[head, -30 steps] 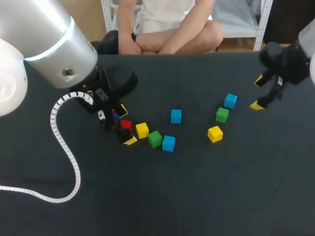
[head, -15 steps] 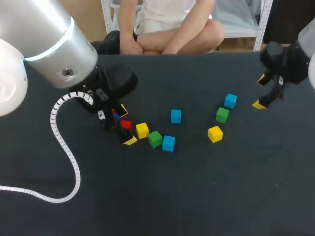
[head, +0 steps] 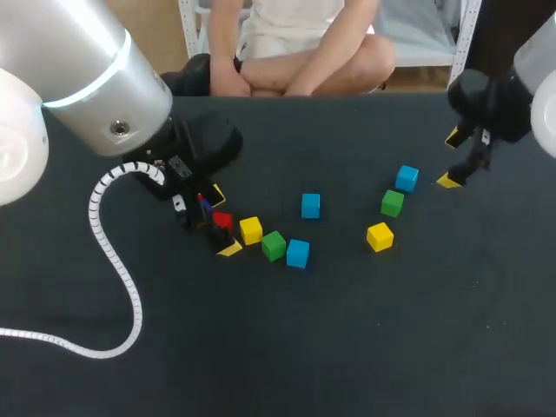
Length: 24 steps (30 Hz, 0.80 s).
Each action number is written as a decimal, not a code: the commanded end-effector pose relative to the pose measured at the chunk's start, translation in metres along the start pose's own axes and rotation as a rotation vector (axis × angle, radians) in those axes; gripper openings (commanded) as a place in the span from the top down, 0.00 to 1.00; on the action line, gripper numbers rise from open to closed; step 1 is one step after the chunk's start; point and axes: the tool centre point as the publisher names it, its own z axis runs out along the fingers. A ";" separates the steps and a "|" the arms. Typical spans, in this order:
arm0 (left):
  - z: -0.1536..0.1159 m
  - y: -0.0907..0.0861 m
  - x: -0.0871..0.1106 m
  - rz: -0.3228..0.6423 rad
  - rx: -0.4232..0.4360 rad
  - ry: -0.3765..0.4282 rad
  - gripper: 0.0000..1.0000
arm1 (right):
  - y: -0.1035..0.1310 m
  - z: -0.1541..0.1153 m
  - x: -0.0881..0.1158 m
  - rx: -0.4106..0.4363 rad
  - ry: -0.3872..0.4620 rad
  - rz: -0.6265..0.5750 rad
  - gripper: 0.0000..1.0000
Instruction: Place the blue cubes, place green cubes on the blue cubes, place the yellow cubes on the green cubes, then place the red cubes on the yellow cubes, and place purple cube on the red cubes.
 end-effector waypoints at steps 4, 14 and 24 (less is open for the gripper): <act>0.000 0.001 0.000 0.001 0.002 0.002 0.00 | -0.001 0.001 0.000 -0.003 -0.002 0.000 0.00; 0.000 0.001 0.000 0.001 0.002 0.002 0.00 | -0.001 0.001 0.000 -0.003 -0.002 0.000 0.00; 0.000 0.001 0.000 0.001 0.002 0.002 0.00 | -0.002 0.014 -0.010 -0.013 -0.004 0.004 0.00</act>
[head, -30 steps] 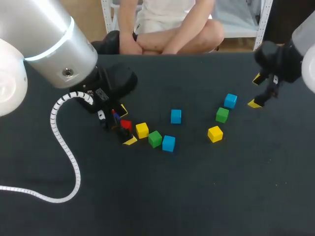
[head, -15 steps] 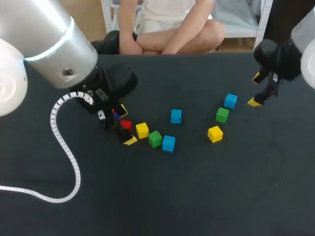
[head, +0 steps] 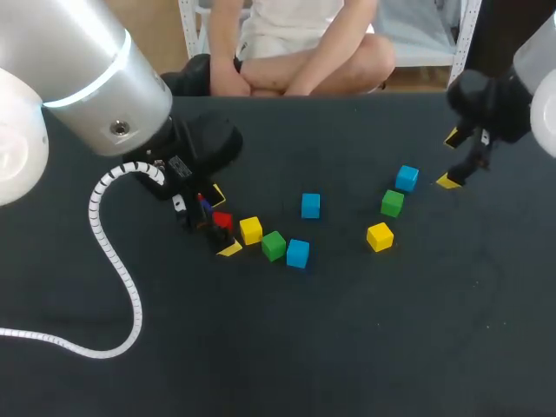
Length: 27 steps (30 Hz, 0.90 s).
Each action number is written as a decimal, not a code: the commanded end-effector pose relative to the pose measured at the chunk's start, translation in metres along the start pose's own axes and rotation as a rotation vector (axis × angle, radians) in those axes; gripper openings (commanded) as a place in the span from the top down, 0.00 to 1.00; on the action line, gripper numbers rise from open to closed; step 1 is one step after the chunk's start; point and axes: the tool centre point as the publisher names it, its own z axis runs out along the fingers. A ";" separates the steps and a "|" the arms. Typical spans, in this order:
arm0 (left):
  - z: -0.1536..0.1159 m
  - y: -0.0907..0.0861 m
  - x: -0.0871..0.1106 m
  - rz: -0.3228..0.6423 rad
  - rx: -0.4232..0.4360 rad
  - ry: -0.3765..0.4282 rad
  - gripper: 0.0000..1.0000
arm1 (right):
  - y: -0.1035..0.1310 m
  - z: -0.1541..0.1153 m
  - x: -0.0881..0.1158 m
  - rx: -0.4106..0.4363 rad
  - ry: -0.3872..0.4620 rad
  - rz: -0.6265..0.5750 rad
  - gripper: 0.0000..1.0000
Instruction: Place the blue cubes, place green cubes on the blue cubes, place the yellow cubes on the green cubes, then place the red cubes on the yellow cubes, and place purple cube on the red cubes.
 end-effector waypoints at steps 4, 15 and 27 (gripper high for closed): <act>0.000 0.001 0.000 0.001 0.002 0.002 0.00 | -0.008 0.016 -0.010 -0.010 0.011 0.017 0.00; 0.000 0.001 0.000 0.001 0.002 0.002 0.00 | -0.015 0.018 -0.011 -0.004 0.046 0.024 0.00; 0.000 0.001 0.000 0.001 0.002 0.002 0.00 | -0.024 0.037 -0.019 -0.047 0.053 -0.015 0.00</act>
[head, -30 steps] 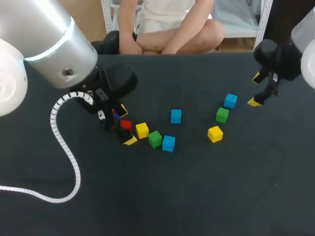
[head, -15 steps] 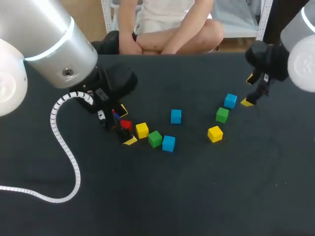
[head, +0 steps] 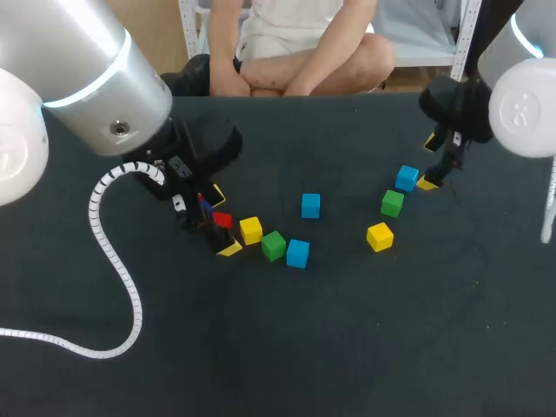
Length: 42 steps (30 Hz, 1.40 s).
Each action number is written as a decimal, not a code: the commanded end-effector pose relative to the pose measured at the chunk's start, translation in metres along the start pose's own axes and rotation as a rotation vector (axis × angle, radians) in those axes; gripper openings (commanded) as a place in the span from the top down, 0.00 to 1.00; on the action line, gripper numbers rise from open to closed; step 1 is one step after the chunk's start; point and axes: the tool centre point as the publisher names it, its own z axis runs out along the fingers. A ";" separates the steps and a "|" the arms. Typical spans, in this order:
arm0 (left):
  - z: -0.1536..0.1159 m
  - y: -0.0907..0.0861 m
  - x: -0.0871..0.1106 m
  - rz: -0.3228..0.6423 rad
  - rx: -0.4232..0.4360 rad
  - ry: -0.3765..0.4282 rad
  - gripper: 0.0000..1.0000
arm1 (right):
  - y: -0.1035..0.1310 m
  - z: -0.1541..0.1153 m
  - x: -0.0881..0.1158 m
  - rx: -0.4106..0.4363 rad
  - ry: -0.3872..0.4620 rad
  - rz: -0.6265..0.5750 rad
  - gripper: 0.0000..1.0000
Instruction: Place the blue cubes, place green cubes on the blue cubes, place the yellow cubes on the green cubes, then place the red cubes on the yellow cubes, and place purple cube on the red cubes.
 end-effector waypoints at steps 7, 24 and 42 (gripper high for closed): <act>0.000 0.001 0.000 0.001 0.002 0.002 0.00 | -0.015 -0.001 -0.005 -0.012 0.005 -0.014 0.00; 0.000 0.001 0.000 0.001 0.002 0.002 0.00 | -0.015 -0.003 -0.005 -0.011 0.006 -0.013 0.00; 0.000 0.001 0.000 0.001 0.002 0.002 0.00 | -0.015 0.012 -0.011 -0.013 0.047 -0.040 0.00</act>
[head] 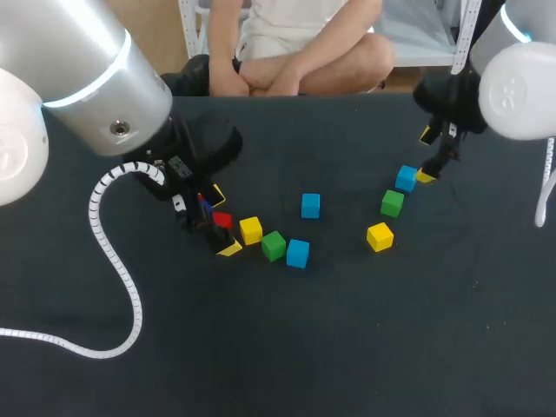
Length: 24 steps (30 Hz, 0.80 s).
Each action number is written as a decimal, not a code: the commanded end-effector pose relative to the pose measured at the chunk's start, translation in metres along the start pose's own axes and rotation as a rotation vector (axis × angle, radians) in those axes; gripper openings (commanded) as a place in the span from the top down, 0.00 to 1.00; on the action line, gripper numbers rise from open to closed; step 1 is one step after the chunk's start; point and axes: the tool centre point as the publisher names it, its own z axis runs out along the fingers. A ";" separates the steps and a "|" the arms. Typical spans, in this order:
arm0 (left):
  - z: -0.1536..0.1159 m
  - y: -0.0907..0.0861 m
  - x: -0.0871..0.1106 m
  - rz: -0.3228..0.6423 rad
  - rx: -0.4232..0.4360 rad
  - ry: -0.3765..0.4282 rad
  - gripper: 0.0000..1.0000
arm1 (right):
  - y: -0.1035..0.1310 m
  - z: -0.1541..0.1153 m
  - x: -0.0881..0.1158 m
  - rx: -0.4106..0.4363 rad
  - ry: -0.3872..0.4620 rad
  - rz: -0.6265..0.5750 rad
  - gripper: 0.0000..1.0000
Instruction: Place the blue cubes, place green cubes on the blue cubes, place the yellow cubes on the green cubes, then place the red cubes on the yellow cubes, and place purple cube on the red cubes.
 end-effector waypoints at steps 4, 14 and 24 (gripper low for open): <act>0.000 0.001 0.000 0.001 0.002 0.002 0.00 | -0.008 0.009 -0.006 0.009 0.038 -0.010 0.00; 0.000 0.001 0.000 0.001 0.002 0.002 0.00 | -0.010 0.012 0.003 0.025 0.107 0.071 0.00; 0.000 0.001 0.000 0.001 0.002 0.002 0.00 | 0.003 0.015 0.012 0.001 0.116 0.091 0.00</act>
